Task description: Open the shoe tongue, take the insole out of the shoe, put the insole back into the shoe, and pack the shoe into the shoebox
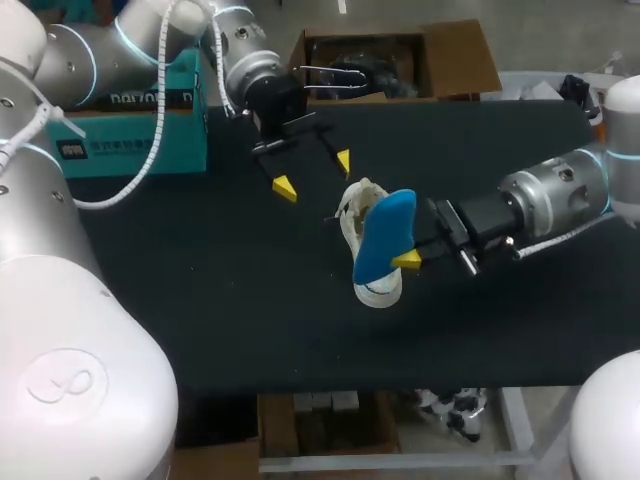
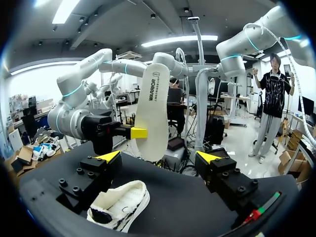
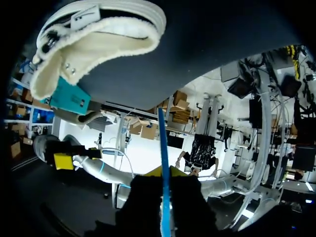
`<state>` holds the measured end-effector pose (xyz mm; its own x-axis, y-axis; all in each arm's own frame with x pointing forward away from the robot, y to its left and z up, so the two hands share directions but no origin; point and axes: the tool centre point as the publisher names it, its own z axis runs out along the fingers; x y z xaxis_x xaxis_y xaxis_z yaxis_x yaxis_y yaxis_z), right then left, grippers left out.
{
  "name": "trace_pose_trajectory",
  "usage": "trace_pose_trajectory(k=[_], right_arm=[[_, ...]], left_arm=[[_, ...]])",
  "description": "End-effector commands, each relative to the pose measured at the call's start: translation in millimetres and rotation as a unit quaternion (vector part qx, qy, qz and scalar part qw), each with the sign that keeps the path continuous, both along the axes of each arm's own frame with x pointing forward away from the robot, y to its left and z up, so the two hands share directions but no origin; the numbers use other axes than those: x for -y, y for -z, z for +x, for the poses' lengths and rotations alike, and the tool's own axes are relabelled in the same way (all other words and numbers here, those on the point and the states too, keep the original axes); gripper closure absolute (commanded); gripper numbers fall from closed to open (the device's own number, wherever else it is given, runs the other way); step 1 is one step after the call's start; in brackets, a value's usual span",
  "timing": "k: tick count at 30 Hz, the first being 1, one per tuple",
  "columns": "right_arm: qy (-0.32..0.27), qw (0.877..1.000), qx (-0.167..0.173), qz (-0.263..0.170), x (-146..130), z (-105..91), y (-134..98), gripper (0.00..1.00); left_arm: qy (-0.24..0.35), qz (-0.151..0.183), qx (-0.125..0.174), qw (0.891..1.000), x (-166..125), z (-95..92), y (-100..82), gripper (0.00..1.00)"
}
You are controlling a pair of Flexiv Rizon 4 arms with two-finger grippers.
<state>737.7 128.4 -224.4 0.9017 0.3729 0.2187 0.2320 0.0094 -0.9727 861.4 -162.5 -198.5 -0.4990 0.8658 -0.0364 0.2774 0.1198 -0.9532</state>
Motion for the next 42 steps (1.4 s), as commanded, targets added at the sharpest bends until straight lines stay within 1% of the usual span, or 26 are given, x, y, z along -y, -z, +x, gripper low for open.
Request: trace_pose_trajectory(k=[1,2,4,6,7,8,9,13,20,21,22,24,25,26,27,28,29,30,31,33,34,35,36,38,42], right_arm=[[0.025,1.0,0.004,-0.012,-1.4,-8.4,-4.4,1.0],[0.031,0.999,0.001,-0.018,-2.2,-7.2,-4.0,1.0],[0.03,0.999,0.005,-0.013,-2.6,-6.4,-3.3,1.0],[0.03,0.999,0.005,-0.013,-2.6,-6.4,-3.3,1.0],[0.044,0.999,0.002,-0.015,-2.1,-4.8,-0.9,1.0],[0.055,0.998,0.007,-0.011,-0.5,-5.6,-0.4,1.0],[0.058,0.998,0.007,-0.011,1.2,-6.1,-0.3,1.0],[0.059,0.998,0.011,-0.001,5.2,-6.3,-1.0,1.0],[0.075,0.997,0.008,-0.009,3.5,6.8,3.5,1.0],[0.079,0.997,0.007,-0.008,3.1,8.4,4.5,1.0],[0.089,0.996,0.005,-0.011,2.8,9.9,5.5,1.0],[0.093,0.996,0.01,-0.004,2.6,11.8,6.4,1.0],[0.104,0.994,0.007,-0.009,2.8,12.7,6.5,1.0],[0.109,0.994,0.006,-0.011,2.8,13.5,6.8,1.0],[0.11,0.994,0.01,-0.008,2.6,13.9,6.9,1.0],[0.12,0.993,0.01,-0.009,2.6,14.2,6.5,1.0],[0.125,0.992,0.01,-0.012,2.7,14.6,6.4,1.0],[0.128,0.992,0.015,-0.007,2.6,15.1,6.6,1.0],[0.136,0.991,0.016,-0.007,2.5,15.6,6.6,1.0],[0.145,0.989,0.019,-0.007,2.3,16.7,7.3,1.0],[0.149,0.989,0.022,-0.002,2.2,17.0,7.7,1.0],[0.155,0.988,0.023,-0.004,2.3,17.1,7.9,1.0],[0.157,0.987,0.024,-0.004,2.2,17.7,8.1,1.0],[0.16,0.987,0.024,-0.004,0.5,19.8,8.5,1.0],[0.177,0.984,0.025,-0.009,-2.4,23.3,9.3,1.0]], left_arm=[[-0.171,0.001,0.065,0.983,-8.0,-44.2,-3.4,0.0],[-0.191,0.006,0.066,0.979,-7.4,-45.8,-2.2,0.0],[-0.232,0.02,0.068,0.97,-4.3,-47.7,1.2,0.0],[-0.232,0.02,0.068,0.97,-4.3,-47.7,1.2,0.0],[-0.317,0.034,0.082,0.944,3.6,-50.3,7.1,0.0],[-0.317,0.048,0.087,0.943,5.3,-50.9,6.6,0.0],[-0.299,0.07,0.092,0.947,6.5,-50.8,5.2,0.0],[-0.299,0.07,0.092,0.947,6.5,-50.8,5.2,0.0],[-0.299,0.07,0.092,0.947,6.5,-50.8,5.2,0.0],[-0.316,0.06,0.108,0.941,8.3,-55.0,6.3,0.0],[-0.32,0.05,0.096,0.941,9.7,-59.3,7.0,0.0],[-0.347,0.046,0.111,0.93,13.1,-66.4,10.7,0.0],[-0.352,0.045,0.1,0.93,14.7,-68.9,12.4,0.0],[-0.374,0.05,0.112,0.919,17.1,-69.7,15.3,0.0],[-0.39,0.051,0.113,0.912,19.2,-70.0,17.9,0.0],[-0.39,0.05,0.103,0.914,21.4,-70.7,20.5,0.0],[-0.396,0.054,0.106,0.91,23.2,-71.7,23.7,0.0],[-0.411,0.054,0.108,0.904,24.8,-71.4,26.5,0.0],[-0.405,0.049,0.097,0.908,25.9,-71.8,28.7,0.0],[-0.429,0.042,0.098,0.897,27.8,-71.8,33.3,0.0],[-0.426,0.035,0.089,0.899,28.5,-72.1,34.6,0.0],[-0.434,0.026,0.086,0.896,29.1,-72.8,35.8,0.0],[-0.442,0.024,0.09,0.892,30.6,-72.9,37.3,0.0],[-0.445,0.014,0.082,0.892,33.1,-72.6,39.1,0.0],[-0.444,0.015,0.079,0.892,39.0,-71.5,43.5,0.0]])
